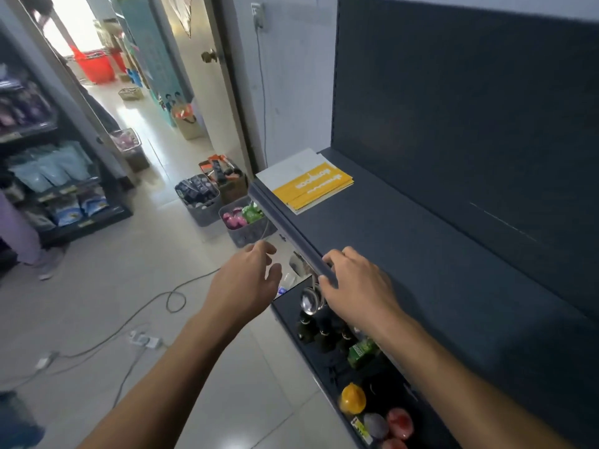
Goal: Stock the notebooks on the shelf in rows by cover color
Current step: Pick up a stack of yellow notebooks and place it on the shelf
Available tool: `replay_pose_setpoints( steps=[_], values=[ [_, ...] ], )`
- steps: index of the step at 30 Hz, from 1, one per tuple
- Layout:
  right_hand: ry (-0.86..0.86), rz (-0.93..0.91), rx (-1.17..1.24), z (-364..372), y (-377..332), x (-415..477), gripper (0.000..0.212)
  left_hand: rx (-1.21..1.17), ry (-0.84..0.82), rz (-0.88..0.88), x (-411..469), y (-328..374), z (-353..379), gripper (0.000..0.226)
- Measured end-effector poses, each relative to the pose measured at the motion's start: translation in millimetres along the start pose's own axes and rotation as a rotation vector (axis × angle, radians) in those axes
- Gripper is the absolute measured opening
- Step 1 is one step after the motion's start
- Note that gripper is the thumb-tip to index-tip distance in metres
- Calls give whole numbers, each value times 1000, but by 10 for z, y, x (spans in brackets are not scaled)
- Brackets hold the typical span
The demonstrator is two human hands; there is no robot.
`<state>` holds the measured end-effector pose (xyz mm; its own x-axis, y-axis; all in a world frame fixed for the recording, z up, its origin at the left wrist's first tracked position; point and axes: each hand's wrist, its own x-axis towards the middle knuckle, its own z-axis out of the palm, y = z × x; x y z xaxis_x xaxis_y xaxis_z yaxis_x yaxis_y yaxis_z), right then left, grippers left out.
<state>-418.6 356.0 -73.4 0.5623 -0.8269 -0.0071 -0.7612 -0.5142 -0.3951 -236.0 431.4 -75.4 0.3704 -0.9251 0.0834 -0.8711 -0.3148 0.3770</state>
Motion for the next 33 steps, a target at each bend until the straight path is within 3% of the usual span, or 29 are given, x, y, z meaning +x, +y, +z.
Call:
replay_pose_setpoints(
  steps=[17, 33],
  values=[
    [139, 323, 20, 527, -983, 1502, 35, -41, -111, 263, 1892, -1470, -370, 24],
    [288, 624, 109, 665, -608, 2512, 34, -31, -263, 491, 3545, -1296, -51, 35]
  ],
)
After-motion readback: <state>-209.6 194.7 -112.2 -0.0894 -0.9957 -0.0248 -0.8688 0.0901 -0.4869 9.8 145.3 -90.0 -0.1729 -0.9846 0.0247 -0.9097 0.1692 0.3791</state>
